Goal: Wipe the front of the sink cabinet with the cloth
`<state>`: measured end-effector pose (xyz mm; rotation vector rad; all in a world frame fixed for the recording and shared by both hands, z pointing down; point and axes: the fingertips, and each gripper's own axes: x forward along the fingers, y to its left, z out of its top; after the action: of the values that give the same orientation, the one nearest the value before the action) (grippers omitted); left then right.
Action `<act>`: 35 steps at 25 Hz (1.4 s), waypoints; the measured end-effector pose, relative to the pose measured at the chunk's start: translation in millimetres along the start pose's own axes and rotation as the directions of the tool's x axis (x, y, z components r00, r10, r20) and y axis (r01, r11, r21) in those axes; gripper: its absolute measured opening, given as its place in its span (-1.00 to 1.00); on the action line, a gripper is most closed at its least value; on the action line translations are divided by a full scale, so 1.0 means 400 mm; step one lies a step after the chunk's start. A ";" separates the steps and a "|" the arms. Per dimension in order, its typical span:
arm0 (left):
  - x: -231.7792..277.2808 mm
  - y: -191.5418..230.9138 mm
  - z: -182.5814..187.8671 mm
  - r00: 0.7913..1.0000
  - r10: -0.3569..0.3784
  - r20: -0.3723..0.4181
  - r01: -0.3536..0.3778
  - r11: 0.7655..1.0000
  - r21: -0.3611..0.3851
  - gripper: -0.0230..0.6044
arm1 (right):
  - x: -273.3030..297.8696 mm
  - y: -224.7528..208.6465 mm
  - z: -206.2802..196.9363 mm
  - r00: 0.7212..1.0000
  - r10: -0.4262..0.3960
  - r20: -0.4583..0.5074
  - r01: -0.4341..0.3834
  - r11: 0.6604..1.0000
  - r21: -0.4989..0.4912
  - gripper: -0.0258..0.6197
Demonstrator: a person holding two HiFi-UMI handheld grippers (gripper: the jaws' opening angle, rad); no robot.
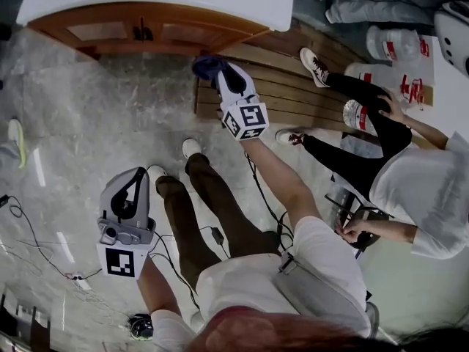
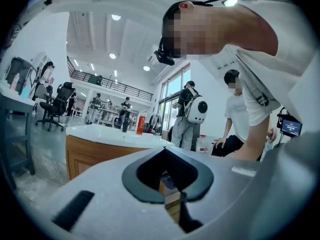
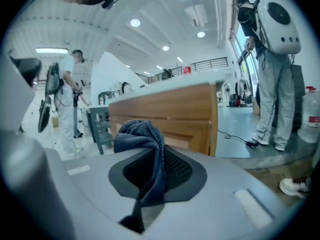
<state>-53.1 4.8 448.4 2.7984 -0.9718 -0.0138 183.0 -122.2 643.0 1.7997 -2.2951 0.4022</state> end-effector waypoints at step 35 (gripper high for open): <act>-0.007 -0.322 0.831 0.987 -0.129 0.099 0.107 0.973 0.203 -0.92 | -0.863 0.394 1.293 0.835 0.346 0.429 -0.234 0.927 -0.293 -0.75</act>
<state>1.4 50.8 98.9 3.0647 -0.8718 -0.0954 119.6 58.4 30.9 1.5604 -2.8168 -0.3016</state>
